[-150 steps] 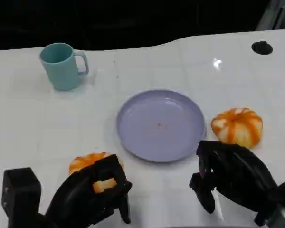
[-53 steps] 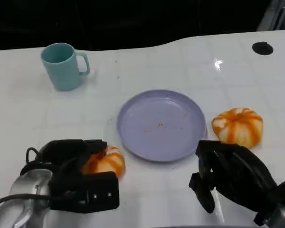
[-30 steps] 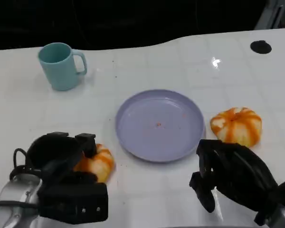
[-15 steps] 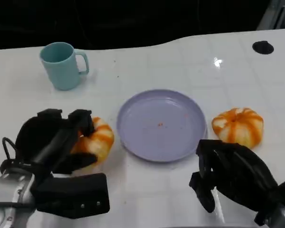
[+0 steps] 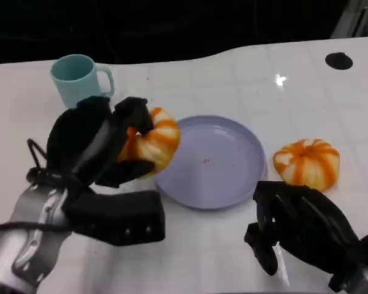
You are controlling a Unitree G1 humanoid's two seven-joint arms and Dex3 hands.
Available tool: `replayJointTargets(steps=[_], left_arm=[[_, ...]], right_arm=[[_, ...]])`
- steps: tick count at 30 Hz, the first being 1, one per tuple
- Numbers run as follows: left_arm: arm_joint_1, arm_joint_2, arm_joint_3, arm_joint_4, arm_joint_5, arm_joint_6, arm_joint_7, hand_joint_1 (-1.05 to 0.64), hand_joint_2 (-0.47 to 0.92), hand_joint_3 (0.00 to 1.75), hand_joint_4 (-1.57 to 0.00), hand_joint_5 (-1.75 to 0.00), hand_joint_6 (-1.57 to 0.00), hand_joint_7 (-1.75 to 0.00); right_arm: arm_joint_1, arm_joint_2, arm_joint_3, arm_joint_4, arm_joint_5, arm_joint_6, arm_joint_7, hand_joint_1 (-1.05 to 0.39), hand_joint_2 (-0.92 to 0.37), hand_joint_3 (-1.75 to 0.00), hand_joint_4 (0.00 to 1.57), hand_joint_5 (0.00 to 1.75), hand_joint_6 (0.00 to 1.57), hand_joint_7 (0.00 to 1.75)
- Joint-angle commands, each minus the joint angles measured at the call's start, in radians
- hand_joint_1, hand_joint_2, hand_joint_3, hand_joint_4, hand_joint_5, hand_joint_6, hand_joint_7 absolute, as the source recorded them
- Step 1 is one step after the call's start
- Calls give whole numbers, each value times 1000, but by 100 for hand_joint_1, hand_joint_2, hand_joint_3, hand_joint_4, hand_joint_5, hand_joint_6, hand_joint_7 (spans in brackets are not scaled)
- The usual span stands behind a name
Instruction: Grasp the bread from the table and place it into the plate.
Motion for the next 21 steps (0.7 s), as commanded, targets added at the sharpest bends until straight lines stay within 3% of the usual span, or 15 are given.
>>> replayJointTargets(steps=[1,6,8,12,19,20,21], left_arm=[[-87,-36,-24,81,-17,-22,-18,-18,42,124,-95,-175,-71,-175],[-167,-88,-53,174,-34,-35,-48,-23,41,124,-94,-175,-69,-175],[-200,-111,-65,221,-48,-44,-66,-23,44,117,-94,-175,-76,-161],[-258,-148,-89,328,-56,-66,-64,-19,44,116,-96,-175,-74,-174],[-319,-190,-111,494,-80,-104,-63,-21,48,117,-94,-175,-74,-174],[-324,-195,-110,506,-89,-98,-73,-22,48,117,-92,-175,-72,-171],[-327,-198,-110,515,-96,-90,-85,-23,48,114,-90,-175,-73,-155]], right_arm=[[12,-8,-2,-5,3,-4,2,-95,-92,-44,128,159,107,153],[17,-10,1,-15,-2,0,-4,-95,-92,-45,128,159,107,153],[18,-11,2,-18,-2,0,-4,-95,-92,-45,128,159,107,153],[21,-9,2,-20,2,2,-3,-95,-92,-45,128,160,107,153],[30,-7,4,-31,6,3,-3,-95,-92,-44,128,160,107,152],[30,-8,4,-33,6,4,-3,-95,-92,-44,128,159,108,152],[31,-9,5,-35,5,5,-4,-95,-92,-44,128,159,108,152]])
